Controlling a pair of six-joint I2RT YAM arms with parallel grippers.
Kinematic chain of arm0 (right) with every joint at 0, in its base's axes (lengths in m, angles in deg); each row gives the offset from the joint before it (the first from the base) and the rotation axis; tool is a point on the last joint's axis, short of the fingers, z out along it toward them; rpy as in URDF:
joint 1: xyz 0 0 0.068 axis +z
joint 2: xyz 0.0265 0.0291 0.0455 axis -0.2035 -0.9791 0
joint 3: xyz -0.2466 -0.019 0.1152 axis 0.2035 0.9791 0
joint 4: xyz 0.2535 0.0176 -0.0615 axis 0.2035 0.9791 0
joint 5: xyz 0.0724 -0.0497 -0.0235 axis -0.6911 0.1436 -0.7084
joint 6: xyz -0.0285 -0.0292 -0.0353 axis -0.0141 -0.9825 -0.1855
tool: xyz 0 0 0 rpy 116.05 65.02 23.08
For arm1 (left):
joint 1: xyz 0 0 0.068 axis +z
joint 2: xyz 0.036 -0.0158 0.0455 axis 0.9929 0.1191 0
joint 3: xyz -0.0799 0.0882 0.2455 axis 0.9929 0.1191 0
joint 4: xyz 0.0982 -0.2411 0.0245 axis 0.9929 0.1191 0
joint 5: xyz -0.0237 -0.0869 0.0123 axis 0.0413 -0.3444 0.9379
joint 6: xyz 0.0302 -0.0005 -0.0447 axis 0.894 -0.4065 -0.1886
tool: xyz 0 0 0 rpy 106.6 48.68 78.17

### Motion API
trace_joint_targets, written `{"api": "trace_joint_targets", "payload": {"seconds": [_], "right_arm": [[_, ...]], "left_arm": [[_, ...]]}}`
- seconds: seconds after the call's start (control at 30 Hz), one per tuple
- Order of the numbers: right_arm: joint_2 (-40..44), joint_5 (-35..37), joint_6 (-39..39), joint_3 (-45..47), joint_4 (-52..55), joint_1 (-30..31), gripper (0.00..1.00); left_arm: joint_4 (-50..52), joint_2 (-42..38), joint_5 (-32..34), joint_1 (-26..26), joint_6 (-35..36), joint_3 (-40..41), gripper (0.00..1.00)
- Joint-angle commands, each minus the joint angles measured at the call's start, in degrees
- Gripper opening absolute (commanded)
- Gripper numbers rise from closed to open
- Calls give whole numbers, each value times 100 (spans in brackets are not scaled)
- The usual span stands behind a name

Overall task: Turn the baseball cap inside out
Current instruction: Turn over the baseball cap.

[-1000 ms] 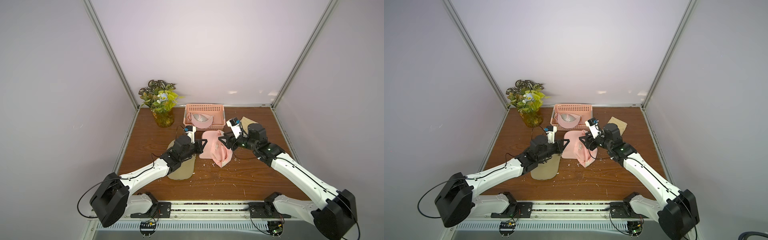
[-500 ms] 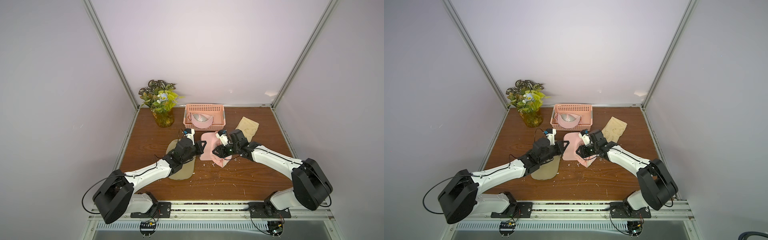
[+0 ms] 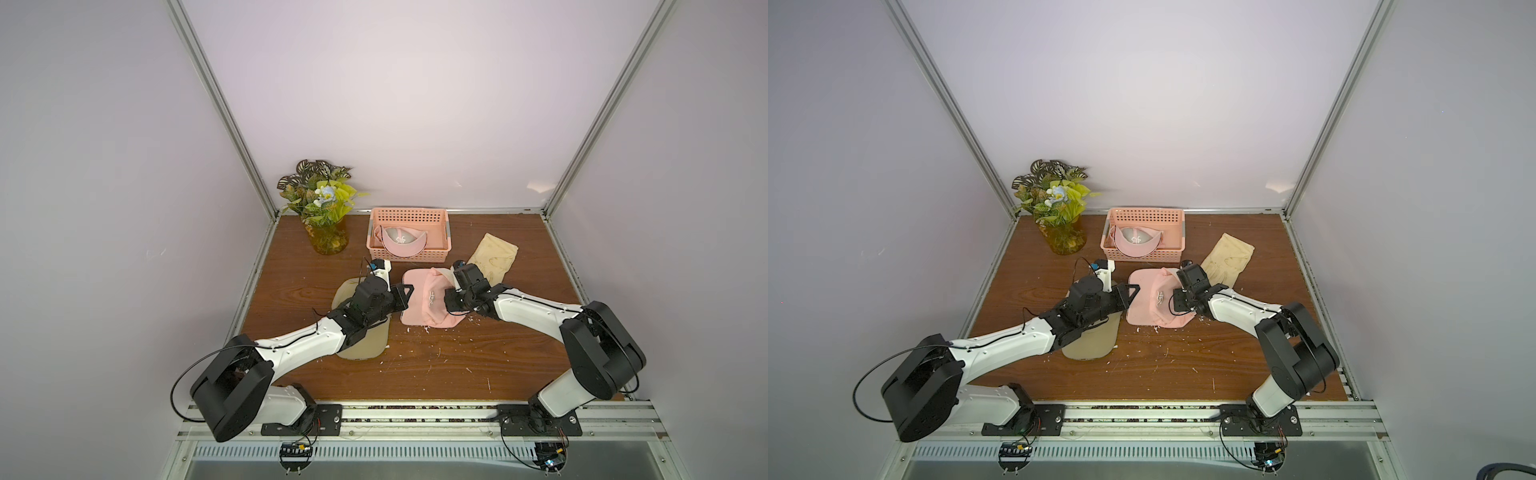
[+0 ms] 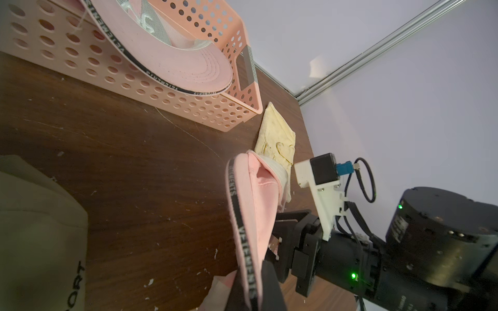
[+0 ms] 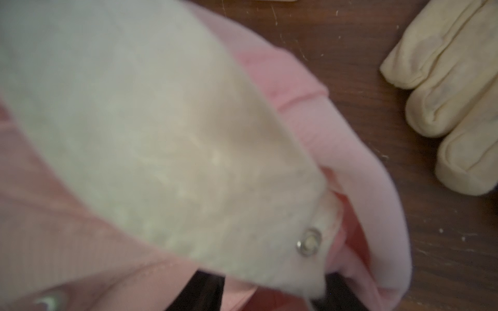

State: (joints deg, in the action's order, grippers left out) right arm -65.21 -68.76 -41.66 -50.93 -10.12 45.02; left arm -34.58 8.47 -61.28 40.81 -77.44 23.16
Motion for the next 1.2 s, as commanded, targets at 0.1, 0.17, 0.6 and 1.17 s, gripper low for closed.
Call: {"api": "trace_joint_targets", "payload": {"seconds": [0.1, 0.17, 0.6, 1.17], "right_arm": [[-101, 143, 100, -67, -386, -15, 57], [-239, 159, 107, -123, -393, -14, 57], [-253, -1057, -430, 129, -1118, -36, 16], [2072, -3420, 382, 1922, -2709, -2231, 0]], "left_arm": [[18, 147, -99, -38, 154, 16, 0], [-17, 200, -130, -43, 154, 17, 0], [-1, 326, 37, -45, 231, -4, 0], [310, 135, 362, 69, 201, 49, 0]]}}
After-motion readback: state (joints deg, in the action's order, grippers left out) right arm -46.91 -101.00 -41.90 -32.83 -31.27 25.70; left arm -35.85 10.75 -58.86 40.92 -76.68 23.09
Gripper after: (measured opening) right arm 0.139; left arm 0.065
